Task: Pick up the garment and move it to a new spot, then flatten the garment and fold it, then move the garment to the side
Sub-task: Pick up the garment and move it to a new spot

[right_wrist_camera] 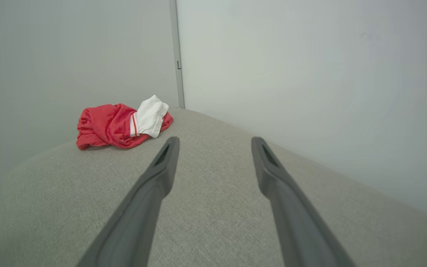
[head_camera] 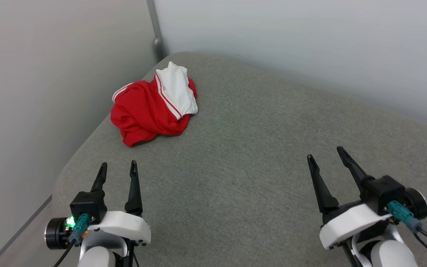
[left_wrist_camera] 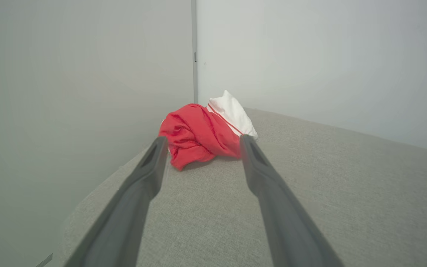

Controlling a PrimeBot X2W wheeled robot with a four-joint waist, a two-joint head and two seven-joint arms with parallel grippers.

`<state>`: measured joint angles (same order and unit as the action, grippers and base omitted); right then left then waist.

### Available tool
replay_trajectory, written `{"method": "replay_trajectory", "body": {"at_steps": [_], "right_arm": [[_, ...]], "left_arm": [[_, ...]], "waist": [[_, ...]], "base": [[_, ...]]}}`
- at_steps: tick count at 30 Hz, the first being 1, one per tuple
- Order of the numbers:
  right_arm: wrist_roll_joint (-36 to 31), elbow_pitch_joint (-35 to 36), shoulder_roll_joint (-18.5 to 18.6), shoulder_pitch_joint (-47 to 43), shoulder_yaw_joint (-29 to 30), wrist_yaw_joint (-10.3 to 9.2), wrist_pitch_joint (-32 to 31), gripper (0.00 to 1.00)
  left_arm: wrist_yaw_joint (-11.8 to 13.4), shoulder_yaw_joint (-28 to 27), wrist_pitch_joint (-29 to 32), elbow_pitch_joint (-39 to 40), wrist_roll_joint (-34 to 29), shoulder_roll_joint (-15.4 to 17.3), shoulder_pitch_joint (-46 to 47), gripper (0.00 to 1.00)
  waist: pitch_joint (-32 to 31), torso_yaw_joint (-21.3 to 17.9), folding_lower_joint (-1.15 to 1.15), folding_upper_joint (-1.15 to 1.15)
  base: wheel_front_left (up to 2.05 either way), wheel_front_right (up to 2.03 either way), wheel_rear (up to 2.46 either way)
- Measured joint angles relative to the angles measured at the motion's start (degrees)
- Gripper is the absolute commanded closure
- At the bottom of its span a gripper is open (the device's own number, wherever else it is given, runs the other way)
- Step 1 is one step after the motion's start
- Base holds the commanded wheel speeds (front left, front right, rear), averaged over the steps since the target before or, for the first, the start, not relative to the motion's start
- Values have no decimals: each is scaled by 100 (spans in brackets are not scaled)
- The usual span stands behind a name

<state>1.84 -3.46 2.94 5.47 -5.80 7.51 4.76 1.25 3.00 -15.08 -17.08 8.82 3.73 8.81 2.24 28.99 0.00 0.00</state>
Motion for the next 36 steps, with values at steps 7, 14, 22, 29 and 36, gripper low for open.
{"method": "replay_trajectory", "body": {"at_steps": [7,14,22,29,36], "right_arm": [[-32,-87,-1,180,-138,0,-7,0],[-44,-174,-1,237,-156,0,-2,0],[-48,-49,-1,87,98,0,-34,0],[-90,118,-3,122,76,0,-157,0],[-168,155,7,389,36,0,-180,0]], "left_arm": [[33,-111,0,168,0,-34,-25,0],[26,-138,0,240,-57,-51,-32,0],[-237,-102,2,-285,-118,140,888,0],[-505,-281,728,-989,14,792,2499,0],[-789,-494,2202,-2168,633,1524,3655,0]], "waist": [[141,105,0,0],[165,121,0,0],[172,83,0,0],[441,-385,0,0],[953,-971,0,0]], "base": [[0,0,0],[0,0,0],[0,0,0],[0,0,0],[0,0,0]]}}
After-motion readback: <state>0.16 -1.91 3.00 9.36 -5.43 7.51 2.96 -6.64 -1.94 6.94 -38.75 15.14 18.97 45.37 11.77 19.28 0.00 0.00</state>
